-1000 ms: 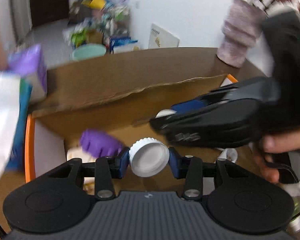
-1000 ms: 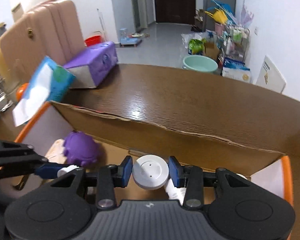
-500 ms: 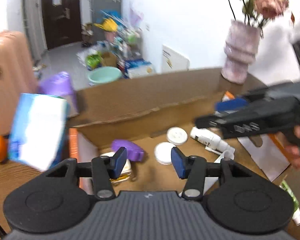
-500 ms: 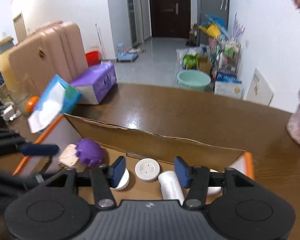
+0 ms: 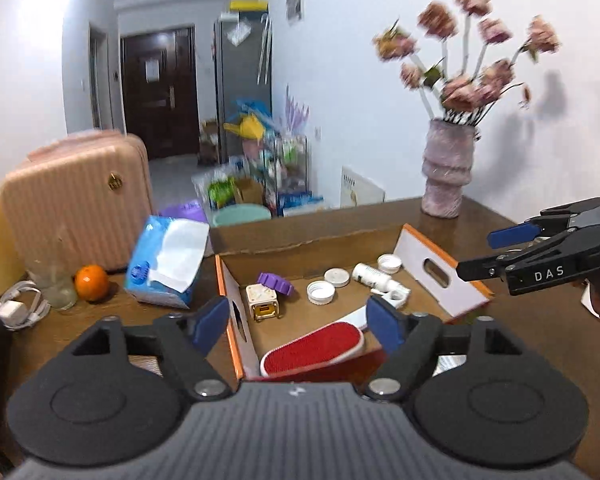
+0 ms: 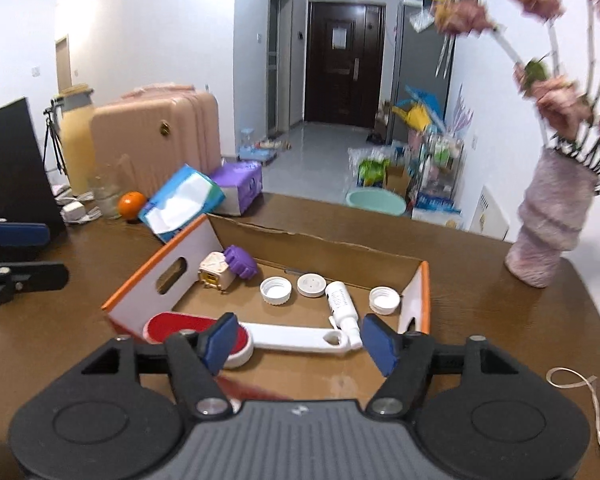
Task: Organize rigid objects
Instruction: 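Withdraw both tools from the box toward the blue cap and spray bottle, then grasp the blue gear cap with the left tool while the right tool grasps the green spray bottle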
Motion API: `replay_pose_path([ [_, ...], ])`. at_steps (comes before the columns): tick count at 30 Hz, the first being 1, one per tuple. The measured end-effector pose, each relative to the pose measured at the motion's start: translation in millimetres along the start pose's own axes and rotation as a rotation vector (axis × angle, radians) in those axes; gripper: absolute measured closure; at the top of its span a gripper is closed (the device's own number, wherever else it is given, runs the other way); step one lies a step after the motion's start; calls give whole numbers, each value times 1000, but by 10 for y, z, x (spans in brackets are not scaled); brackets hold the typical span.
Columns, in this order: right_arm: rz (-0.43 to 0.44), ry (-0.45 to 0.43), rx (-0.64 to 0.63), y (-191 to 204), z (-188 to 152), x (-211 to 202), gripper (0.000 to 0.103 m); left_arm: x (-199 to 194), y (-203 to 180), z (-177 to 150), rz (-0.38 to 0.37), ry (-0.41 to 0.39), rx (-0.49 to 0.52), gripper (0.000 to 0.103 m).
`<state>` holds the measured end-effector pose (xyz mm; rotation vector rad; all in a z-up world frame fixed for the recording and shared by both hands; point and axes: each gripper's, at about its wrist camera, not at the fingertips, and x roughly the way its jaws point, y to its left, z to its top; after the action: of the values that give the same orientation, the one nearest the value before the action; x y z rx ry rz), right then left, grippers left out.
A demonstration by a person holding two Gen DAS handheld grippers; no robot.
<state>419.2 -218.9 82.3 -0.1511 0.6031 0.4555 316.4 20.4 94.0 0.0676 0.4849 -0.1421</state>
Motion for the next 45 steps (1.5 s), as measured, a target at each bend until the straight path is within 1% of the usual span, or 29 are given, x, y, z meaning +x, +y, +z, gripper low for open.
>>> replay_pose_path([
  [4,-23,-55,-27,152,-288,-493,28,-509,-174,-238,7,-81,23,18],
  [7,-54,-106,-69,321,-544,-842,26,-832,-299,-470,-18,-123,29,8],
  [9,-49,-123,-87,432,-719,-1045,26,-1051,-382,-653,-26,-155,40,5],
  [12,-34,-143,-84,572,-951,-1303,26,-1345,-463,-875,-14,-210,51,2],
  [14,-27,-162,-64,648,-1103,-1454,26,-1549,-478,-1035,-14,-244,34,0],
  [17,-38,-194,-18,741,-1324,-1619,25,-1812,-471,-1321,-33,-283,-13,0],
  [19,-57,-209,18,814,-1509,-1716,24,-1930,-459,-1518,-30,-289,-48,0],
  [20,-62,-220,37,844,-1599,-1757,22,-1982,-449,-1635,-23,-290,-63,0],
  [22,-77,-226,54,948,-1798,-1821,22,-2041,-428,-1828,5,-278,-97,0],
  [25,-115,-223,55,1079,-2034,-1840,22,-1989,-412,-2016,43,-227,-121,0],
  [28,-115,-202,81,1123,-2181,-1785,22,-1899,-404,-2027,67,-196,-115,0],
  [32,-119,-194,110,1085,-2289,-1712,23,-1840,-382,-2076,57,-197,-139,0],
  [35,-125,-174,127,992,-2329,-1622,24,-1639,-403,-2103,59,-154,-154,0],
  [38,-131,-159,152,860,-2364,-1497,27,-1378,-479,-2032,55,-105,-136,0],
  [40,-129,-151,177,736,-2366,-1388,29,-1212,-553,-1947,43,-95,-110,0],
  [43,-131,-134,205,540,-2332,-1203,37,-886,-647,-1765,6,-83,-50,0],
  [44,-133,-125,211,473,-2307,-1136,41,-755,-668,-1706,13,-62,-35,4],
  [45,-135,-114,216,403,-2279,-1060,44,-595,-683,-1639,26,-35,-21,12],
])
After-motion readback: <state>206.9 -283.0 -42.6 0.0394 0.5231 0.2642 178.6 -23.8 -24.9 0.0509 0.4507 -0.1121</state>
